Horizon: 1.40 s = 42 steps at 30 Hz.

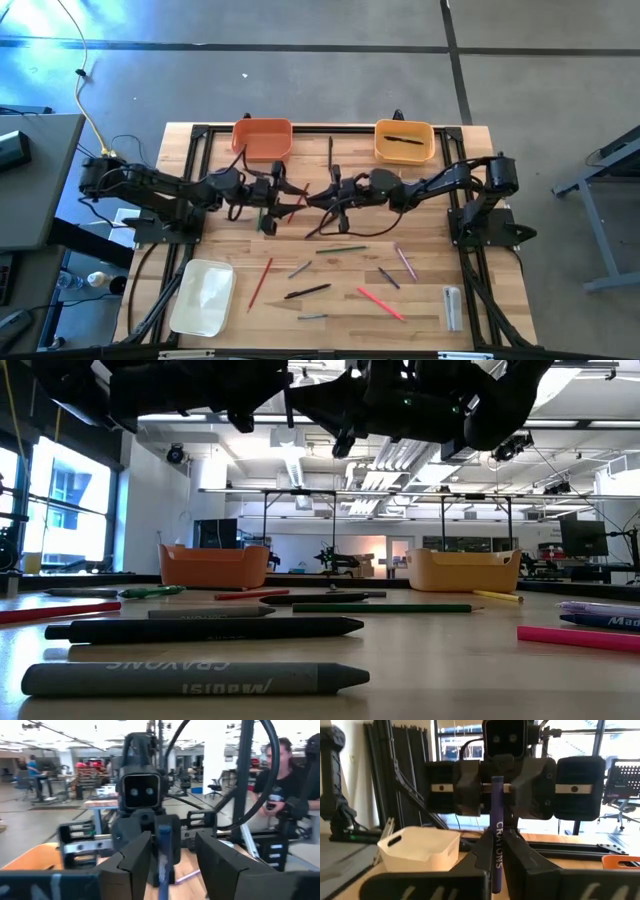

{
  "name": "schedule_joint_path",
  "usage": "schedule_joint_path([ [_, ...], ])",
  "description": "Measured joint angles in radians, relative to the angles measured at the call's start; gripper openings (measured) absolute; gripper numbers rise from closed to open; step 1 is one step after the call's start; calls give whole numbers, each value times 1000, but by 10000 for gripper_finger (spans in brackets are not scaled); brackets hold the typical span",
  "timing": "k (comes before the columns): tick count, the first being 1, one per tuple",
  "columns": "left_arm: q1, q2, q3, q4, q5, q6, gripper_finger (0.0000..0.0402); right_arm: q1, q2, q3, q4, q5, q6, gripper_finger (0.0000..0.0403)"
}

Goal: Sort crayons/erasers/pens/pencils in bins
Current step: Put the blue crayon into the orange bin

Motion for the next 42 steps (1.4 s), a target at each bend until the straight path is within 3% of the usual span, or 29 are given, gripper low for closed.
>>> schedule_joint_path([
  [8,-2,98,33,81,24,3,76,8,0,1,-3,14,-6,9],
  [15,-8,90,33,78,24,19,15,9,0,2,-3,8,-7,10],
  [18,-7,89,32,78,23,19,8,9,0,2,-3,22,-7,17],
  [22,-7,86,32,72,9,26,10,10,0,2,-24,55,-42,45],
  [29,36,-16,33,12,-29,56,7,6,-2,2,-82,132,-52,131],
  [33,97,-112,34,-118,-41,56,7,-4,-13,2,-154,166,-106,169],
  [36,146,-156,75,-307,-93,67,6,-18,-46,2,-263,193,-141,177],
  [42,238,-98,301,-762,-277,131,6,-44,-145,-2,-501,277,-190,123],
])
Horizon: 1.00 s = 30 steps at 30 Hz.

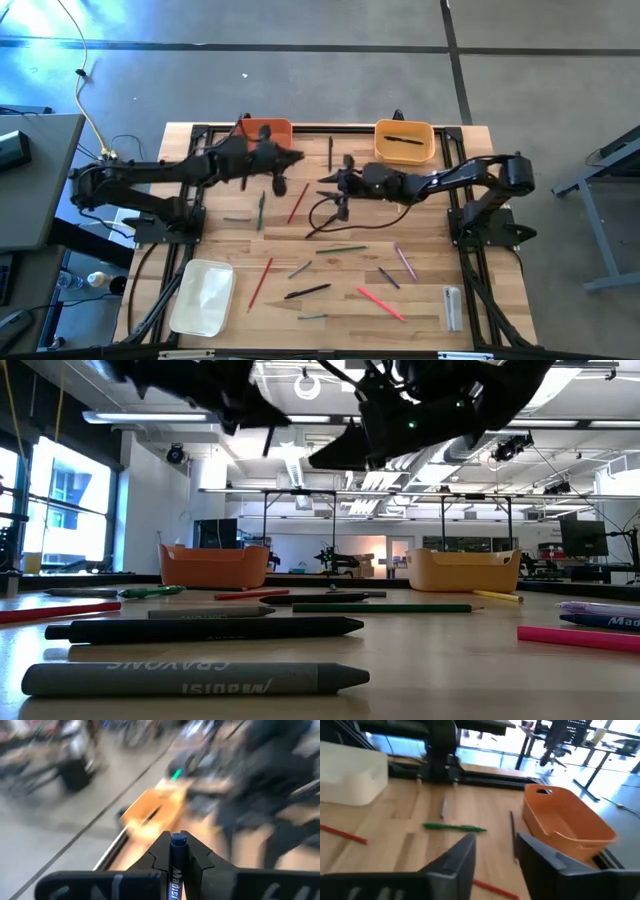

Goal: Sort crayons/erasers/pens/pencils in bins
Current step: Put the blue crayon into the orange bin

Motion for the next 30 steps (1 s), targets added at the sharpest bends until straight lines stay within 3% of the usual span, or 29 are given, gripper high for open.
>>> schedule_joint_path([
  [4,99,121,177,-292,-111,22,6,-2,-52,-14,-92,28,-29,52],
  [7,188,225,276,-440,-119,21,6,-2,-81,-44,-101,27,-54,9],
  [12,325,400,387,-527,-105,37,6,-6,-108,-96,-104,31,-53,19],
  [18,460,571,495,-586,-46,19,5,-6,-115,-110,-101,34,-59,2],
  [30,490,674,550,-718,-7,-16,5,-6,-115,-110,-101,34,-61,0],
])
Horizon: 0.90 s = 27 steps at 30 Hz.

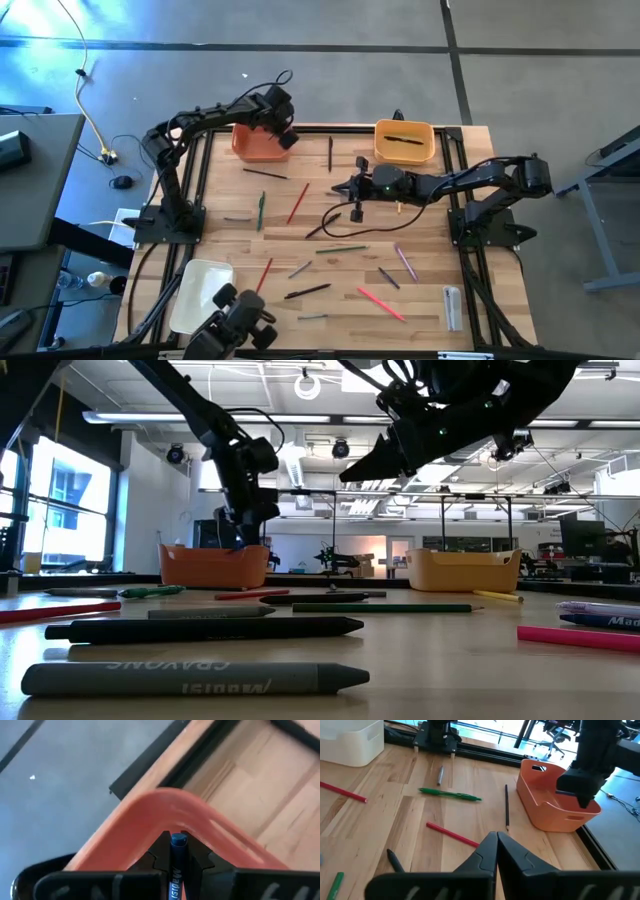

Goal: Sort crayons/erasers/pens/pencils in bins
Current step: Put the blue crayon into the orange bin, then put the green colored pencil into the white bin

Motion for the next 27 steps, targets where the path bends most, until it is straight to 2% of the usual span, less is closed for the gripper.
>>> schedule_joint_path([
  [14,7,0,-15,-31,20,1,6,0,0,0,0,-14,0,0],
  [27,5,-3,11,-36,21,6,75,0,0,0,0,-15,0,0],
])
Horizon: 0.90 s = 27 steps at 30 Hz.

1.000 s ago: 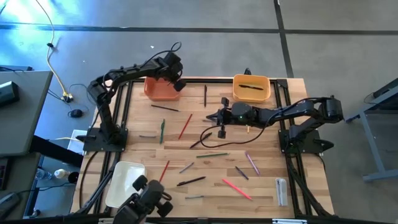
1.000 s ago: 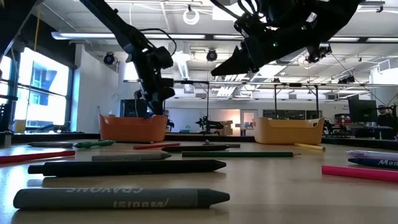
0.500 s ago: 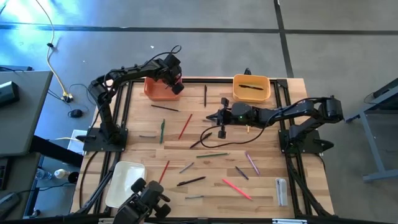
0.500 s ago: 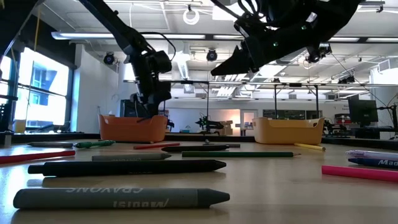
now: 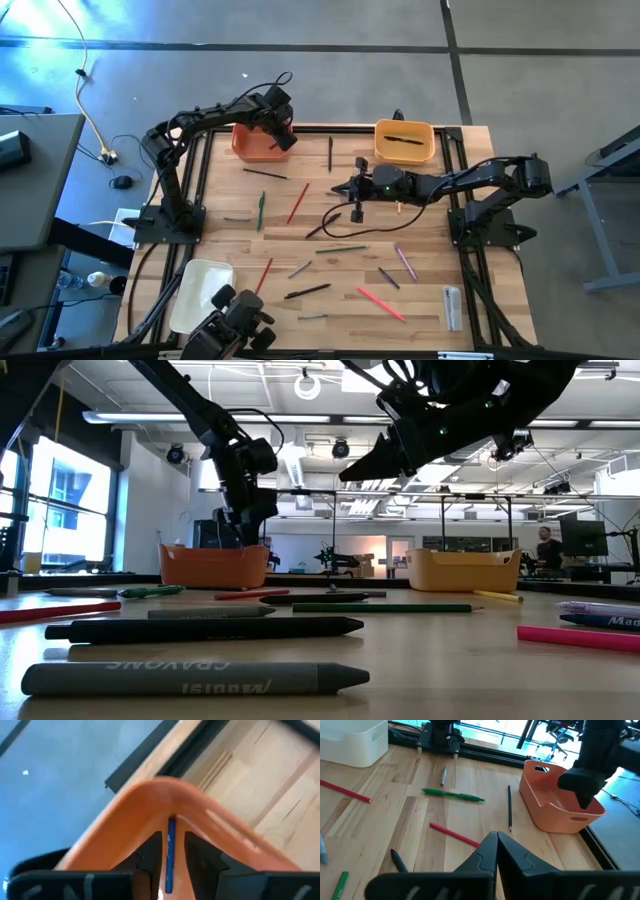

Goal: Sort crayons/erasers/pens/pencils in bins
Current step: Put the green colored pencil into the white bin

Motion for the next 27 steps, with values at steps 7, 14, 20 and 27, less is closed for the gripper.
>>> schedule_joint_path([
  [7,-32,-98,47,-42,-2,27,62,0,0,0,0,0,0,0],
  [14,-135,-299,18,14,-3,43,25,0,0,0,8,0,6,0],
  [20,-255,-505,-176,231,5,96,2,0,0,0,-25,0,8,0],
  [27,-321,-675,-516,521,200,100,2,0,0,0,-44,0,11,0],
])
